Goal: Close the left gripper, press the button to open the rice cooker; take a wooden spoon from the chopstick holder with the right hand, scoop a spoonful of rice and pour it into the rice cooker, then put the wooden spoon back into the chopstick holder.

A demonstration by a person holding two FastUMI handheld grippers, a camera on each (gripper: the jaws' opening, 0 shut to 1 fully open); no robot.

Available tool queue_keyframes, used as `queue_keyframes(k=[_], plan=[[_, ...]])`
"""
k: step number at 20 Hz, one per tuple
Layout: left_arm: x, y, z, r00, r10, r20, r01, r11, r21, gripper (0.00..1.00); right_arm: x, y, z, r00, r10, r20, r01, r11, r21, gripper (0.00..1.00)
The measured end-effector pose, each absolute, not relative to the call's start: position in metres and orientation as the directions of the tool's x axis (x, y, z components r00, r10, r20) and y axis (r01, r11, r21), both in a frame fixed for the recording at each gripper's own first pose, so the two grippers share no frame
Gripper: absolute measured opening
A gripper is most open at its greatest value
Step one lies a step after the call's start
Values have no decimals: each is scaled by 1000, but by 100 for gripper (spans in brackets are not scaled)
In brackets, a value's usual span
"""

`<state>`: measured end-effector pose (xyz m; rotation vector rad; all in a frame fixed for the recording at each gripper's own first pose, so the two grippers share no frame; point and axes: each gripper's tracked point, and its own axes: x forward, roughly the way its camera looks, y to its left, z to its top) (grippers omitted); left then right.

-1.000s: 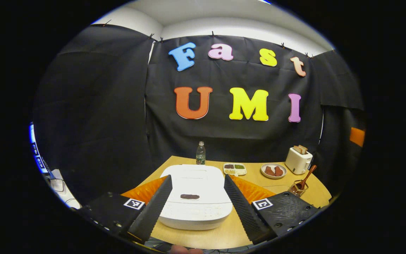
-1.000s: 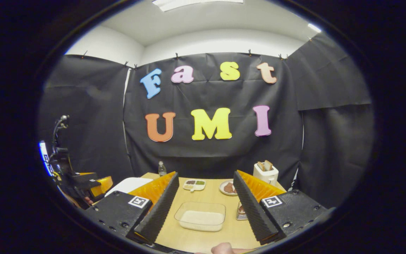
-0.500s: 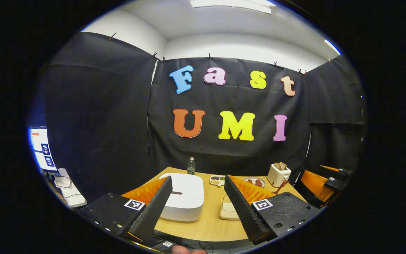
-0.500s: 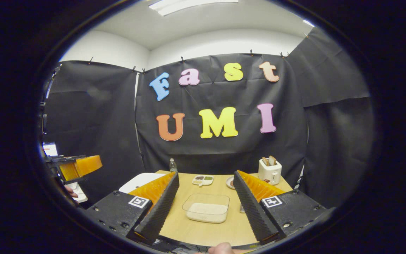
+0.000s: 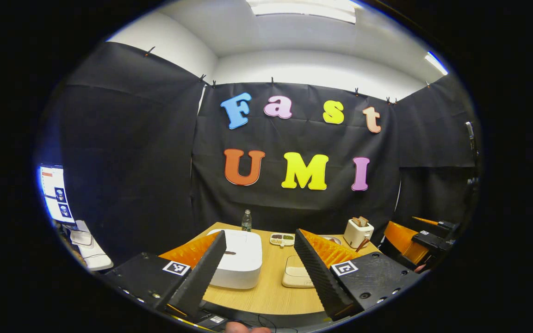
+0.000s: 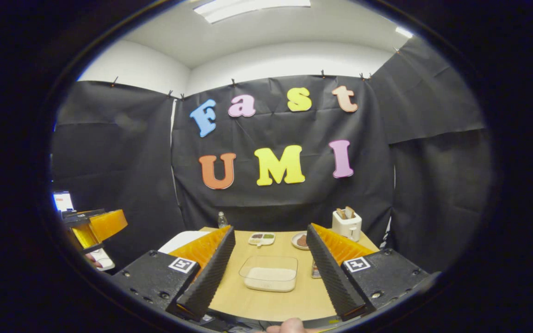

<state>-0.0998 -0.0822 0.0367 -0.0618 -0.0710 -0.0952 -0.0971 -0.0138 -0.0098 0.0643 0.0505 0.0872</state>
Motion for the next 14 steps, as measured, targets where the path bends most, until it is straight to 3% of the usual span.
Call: queue_keyframes(k=[1, 5, 6, 7, 8, 13, 14], plan=[[-99, -81, 37, 992, -95, 80, 99, 994, -50, 95, -97, -12, -10, 995, 86, -46, -83, 994, 67, 96], [-96, -87, 40, 987, -135, 91, 138, 990, -22, 95, -98, -5, -13, 996, 73, -52, -69, 995, 76, 100], [-95, -91, 43, 984, -152, 97, 154, 988, -17, 95, -97, -4, -13, 997, 63, -53, -59, 995, 80, 96], [-94, -93, 44, 982, -163, 100, 164, 986, -7, 95, -98, -6, -14, 997, 55, -58, -50, 996, 78, 100], [-93, -94, 45, 980, -170, 105, 171, 985, 1, 95, -99, -7, -14, 997, 43, -60, -39, 996, 76, 96], [-86, -105, 48, 971, -208, 116, 208, 978, 17, 95, -102, -14, -14, 999, 2, -54, 1, 997, 72, 100], [-86, -109, 47, 969, -218, 115, 218, 976, 16, 95, -103, -16, -14, 999, -4, -54, 8, 997, 75, 96]])
